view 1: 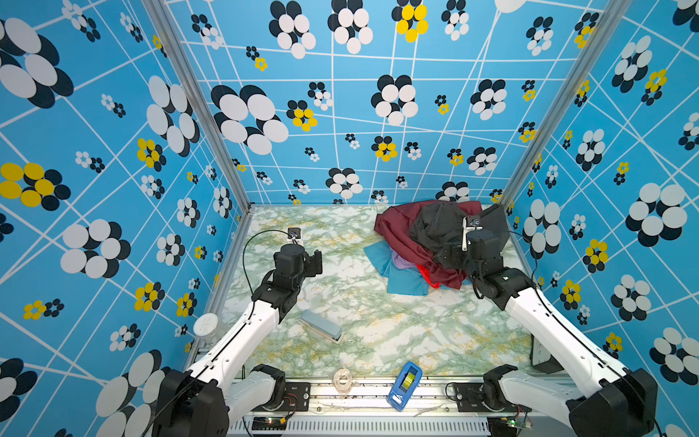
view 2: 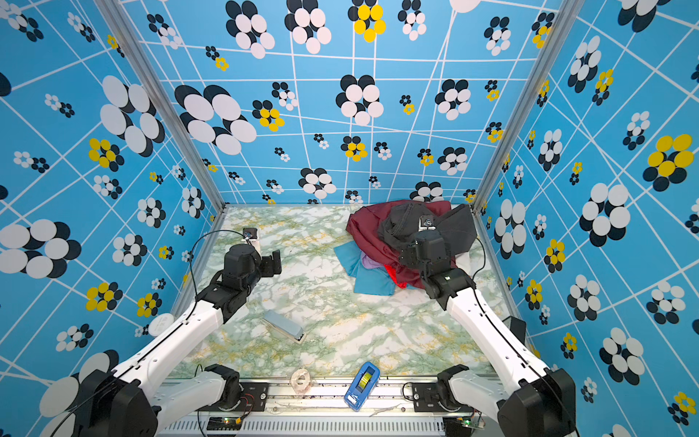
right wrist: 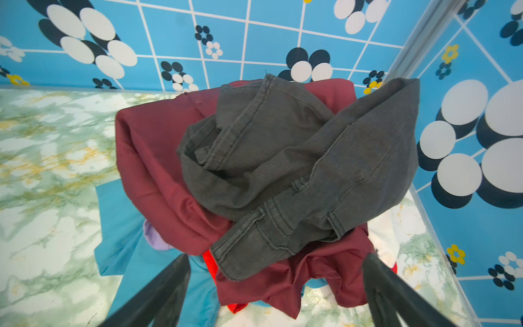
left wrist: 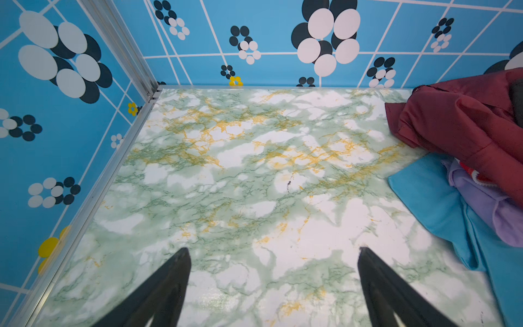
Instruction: Pick out a specific cloth from the pile
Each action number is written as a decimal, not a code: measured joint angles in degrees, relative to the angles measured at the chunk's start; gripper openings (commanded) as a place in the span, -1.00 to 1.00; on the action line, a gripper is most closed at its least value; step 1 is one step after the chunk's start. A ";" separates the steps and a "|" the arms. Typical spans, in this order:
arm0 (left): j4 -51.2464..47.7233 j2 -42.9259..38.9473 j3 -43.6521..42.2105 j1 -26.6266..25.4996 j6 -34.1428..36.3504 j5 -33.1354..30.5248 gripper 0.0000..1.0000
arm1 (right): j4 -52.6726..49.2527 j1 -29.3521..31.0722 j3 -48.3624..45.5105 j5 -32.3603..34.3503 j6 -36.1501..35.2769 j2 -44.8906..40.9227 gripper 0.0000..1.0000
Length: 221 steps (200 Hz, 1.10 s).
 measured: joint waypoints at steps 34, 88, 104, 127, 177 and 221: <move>-5.77 1.31 3.21 -4.00 -1.70 -0.59 0.88 | -4.35 2.05 8.31 -0.26 0.74 8.61 0.80; -7.19 1.42 3.52 -7.39 -4.68 0.02 0.88 | -9.40 2.43 24.63 -0.83 2.25 26.86 0.83; -7.17 1.42 3.52 -7.91 -5.38 0.13 0.88 | -10.43 2.43 29.03 -0.31 2.34 31.56 0.87; -7.17 1.79 3.52 -8.28 -6.01 0.42 0.88 | -12.81 2.43 37.73 0.87 2.54 39.65 0.91; -7.45 3.04 3.52 -8.76 -6.62 0.59 0.89 | -18.01 2.36 51.17 5.18 3.21 52.63 0.95; -7.63 3.08 3.52 -8.87 -6.60 0.55 0.89 | -22.53 1.20 54.55 6.54 5.11 56.87 0.88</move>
